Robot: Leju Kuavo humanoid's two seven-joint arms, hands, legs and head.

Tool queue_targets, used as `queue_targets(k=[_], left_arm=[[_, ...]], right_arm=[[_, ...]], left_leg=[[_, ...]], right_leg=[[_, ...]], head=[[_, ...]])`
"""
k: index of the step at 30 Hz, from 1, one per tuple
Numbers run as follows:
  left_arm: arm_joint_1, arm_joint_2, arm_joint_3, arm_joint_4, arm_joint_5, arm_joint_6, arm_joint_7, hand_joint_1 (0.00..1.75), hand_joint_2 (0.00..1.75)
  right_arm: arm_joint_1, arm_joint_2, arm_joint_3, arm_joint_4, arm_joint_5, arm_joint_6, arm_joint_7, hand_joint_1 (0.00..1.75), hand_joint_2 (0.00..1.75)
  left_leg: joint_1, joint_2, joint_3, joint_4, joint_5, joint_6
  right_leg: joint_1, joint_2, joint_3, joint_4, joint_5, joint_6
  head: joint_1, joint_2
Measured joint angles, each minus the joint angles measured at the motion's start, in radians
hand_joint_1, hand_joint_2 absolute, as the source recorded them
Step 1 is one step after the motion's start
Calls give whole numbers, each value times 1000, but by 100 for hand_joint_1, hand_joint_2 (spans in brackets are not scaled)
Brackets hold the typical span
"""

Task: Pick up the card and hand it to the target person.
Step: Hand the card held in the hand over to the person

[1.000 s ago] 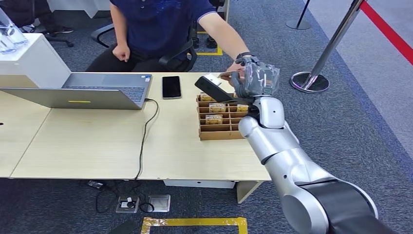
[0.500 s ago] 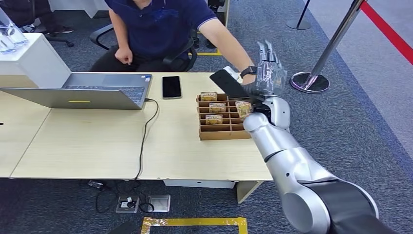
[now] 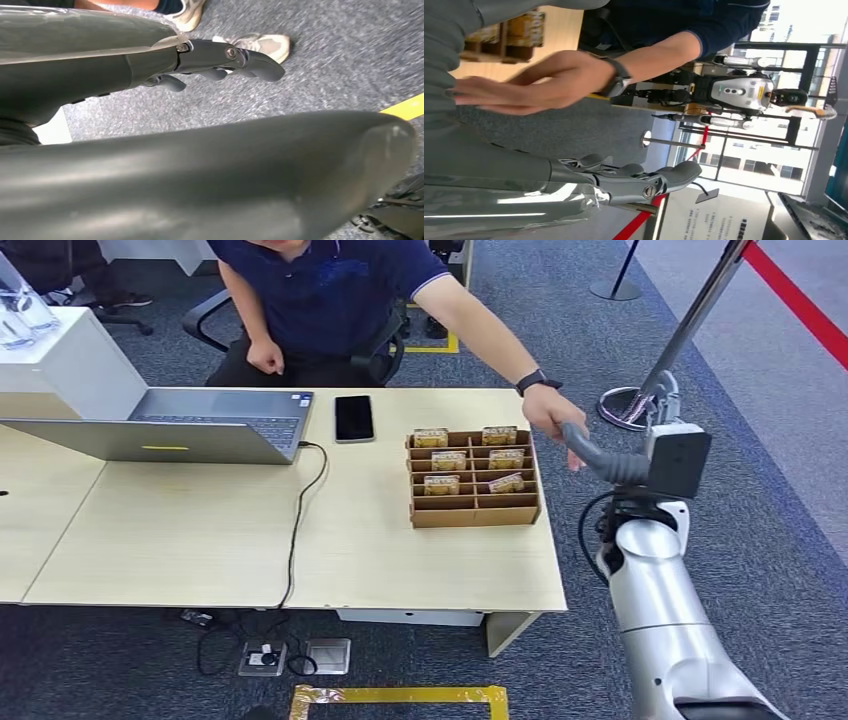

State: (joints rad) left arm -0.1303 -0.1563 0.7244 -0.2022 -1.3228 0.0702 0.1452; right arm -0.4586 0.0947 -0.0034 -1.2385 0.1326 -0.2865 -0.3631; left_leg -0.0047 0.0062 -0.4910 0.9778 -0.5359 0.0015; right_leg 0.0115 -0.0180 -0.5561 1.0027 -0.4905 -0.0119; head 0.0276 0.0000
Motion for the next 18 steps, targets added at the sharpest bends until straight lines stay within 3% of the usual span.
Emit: queue_targets(k=[9, 12, 16, 18], left_arm=[[20, 14, 16, 0, 13, 2, -34, 0, 0], [22, 15, 18, 0, 15, 3, -38, 0, 0], [28, 15, 19, 0, 17, 3, -47, 0, 0], [31, 15, 20, 0, 17, 2, -48, 0, 0]], right_arm=[[356, -119, -96, -295, -286, 347, -56, 0, 175], [460, -141, -133, -349, -254, 405, -64, 0, 175], [559, -153, -188, -364, -88, 450, -49, 0, 175], [597, -154, -220, -354, -5, 507, -47, 0, 87]], left_leg=[[0, 0, 0, -1, -1, 0], [0, 0, 0, -1, -1, 0], [0, 0, 0, -1, -2, 0], [0, 0, 0, -1, -2, 0]], right_leg=[[0, 0, 0, -1, -2, 1], [0, 0, 0, -1, -2, 1], [0, 0, 0, -1, -2, 1], [0, 0, 1, -1, -2, 1]], head=[[-3, 0], [-3, 0], [-2, 0], [-1, 0]])
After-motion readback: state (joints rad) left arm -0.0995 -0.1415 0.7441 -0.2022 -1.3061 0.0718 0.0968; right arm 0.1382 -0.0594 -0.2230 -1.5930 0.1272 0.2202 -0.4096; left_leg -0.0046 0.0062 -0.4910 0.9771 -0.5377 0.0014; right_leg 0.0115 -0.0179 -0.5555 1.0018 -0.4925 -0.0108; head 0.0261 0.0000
